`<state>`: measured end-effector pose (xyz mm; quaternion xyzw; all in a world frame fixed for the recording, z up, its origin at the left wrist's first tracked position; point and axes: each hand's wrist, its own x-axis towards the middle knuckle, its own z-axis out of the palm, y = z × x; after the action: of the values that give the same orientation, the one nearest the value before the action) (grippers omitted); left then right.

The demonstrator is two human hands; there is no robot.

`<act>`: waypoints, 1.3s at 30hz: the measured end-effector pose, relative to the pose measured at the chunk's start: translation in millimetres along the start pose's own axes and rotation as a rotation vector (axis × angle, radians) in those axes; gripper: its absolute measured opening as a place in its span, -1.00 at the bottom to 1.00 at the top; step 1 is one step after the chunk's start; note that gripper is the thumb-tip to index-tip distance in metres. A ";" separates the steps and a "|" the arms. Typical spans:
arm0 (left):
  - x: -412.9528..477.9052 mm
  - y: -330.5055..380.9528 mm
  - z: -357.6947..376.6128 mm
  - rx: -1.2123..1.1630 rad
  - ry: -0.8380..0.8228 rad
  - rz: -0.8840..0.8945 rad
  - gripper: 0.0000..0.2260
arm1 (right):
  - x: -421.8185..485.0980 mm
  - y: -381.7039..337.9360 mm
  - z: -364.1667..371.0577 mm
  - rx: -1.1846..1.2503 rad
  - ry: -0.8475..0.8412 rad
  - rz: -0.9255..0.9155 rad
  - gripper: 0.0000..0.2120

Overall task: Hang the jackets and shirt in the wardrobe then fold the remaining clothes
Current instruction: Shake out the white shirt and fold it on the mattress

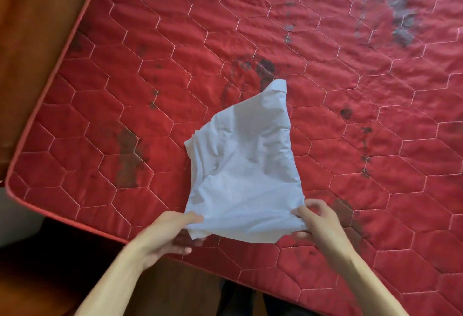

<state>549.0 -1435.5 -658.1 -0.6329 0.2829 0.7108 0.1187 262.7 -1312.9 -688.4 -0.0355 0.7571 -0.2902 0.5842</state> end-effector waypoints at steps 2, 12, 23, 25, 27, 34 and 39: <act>-9.0 17.6 0.6 -0.131 -0.010 0.049 -0.75 | -4.5 -18.1 -5.9 0.083 0.020 -0.071 -0.64; 46.9 144.3 5.0 -0.449 0.190 0.238 -0.80 | 76.1 -131.5 6.2 0.250 -0.136 -0.196 -0.67; 124.0 110.6 32.4 0.408 0.875 0.743 -0.48 | 158.8 -134.5 40.7 -0.076 0.048 -0.459 -0.50; 128.5 99.1 39.3 0.303 0.912 0.592 -0.41 | 153.9 -120.6 46.0 -0.175 0.168 -0.609 -0.40; 132.7 92.8 39.8 0.290 0.966 0.567 -0.46 | 146.8 -106.8 48.2 -0.383 0.311 -0.831 -0.37; 148.5 104.8 35.7 0.234 0.998 0.513 -0.53 | 125.9 -61.2 96.6 -1.109 0.044 -1.117 -0.49; 162.9 107.8 22.1 0.148 1.049 0.476 -0.65 | 161.2 -70.1 95.5 -1.204 0.066 -0.954 -0.40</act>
<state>446.0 -1541.6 -787.6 -0.8094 0.4876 0.2876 -0.1564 278.4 -1472.4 -808.2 -0.6617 0.7043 -0.0495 0.2525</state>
